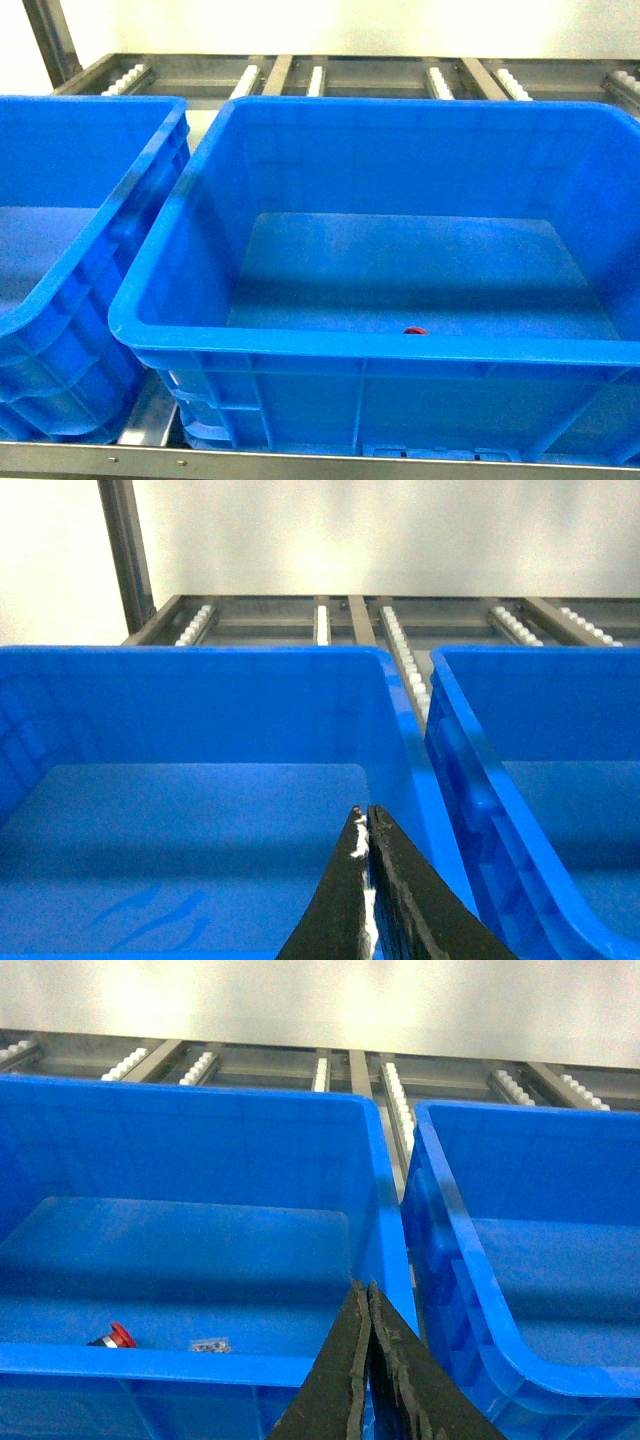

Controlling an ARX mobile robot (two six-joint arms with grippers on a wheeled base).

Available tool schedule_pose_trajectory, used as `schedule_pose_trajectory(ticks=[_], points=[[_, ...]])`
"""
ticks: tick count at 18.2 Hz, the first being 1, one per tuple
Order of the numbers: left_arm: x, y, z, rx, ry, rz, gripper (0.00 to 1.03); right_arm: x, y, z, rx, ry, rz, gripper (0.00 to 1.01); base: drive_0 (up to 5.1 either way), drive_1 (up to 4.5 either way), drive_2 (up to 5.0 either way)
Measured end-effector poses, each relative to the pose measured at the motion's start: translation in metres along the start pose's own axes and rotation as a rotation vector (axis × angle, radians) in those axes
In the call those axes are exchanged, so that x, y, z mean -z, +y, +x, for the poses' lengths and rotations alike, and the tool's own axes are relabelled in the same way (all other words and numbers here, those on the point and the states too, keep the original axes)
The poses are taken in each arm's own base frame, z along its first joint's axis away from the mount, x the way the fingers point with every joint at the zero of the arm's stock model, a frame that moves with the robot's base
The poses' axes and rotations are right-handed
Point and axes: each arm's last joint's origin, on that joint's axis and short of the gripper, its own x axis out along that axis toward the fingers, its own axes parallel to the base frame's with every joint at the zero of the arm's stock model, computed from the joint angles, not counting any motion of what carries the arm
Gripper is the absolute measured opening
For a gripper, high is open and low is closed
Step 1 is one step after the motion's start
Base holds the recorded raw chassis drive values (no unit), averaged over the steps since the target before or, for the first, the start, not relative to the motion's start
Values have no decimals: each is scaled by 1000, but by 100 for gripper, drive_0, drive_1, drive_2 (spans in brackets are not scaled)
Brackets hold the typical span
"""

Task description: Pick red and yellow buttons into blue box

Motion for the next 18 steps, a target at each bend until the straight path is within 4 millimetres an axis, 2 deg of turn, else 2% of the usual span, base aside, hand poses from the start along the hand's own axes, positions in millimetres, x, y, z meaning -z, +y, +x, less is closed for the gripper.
schedule_pose_trajectory(ticks=[9,10,11,18], points=[[-1,0,-19,0,5,0,2,0,0,-12,0,-8,0,2,0,0,0],[-1,0,-21,0,10,0,2,5,0,-17,-1,37,0,2,0,0,0],[-1,0,-22,-1,10,0,2,4,0,-22,0,12,0,2,0,0,0],[4,0,-33,-1,53,0,2,3,0,-23,0,2,0,2,0,0,0]])
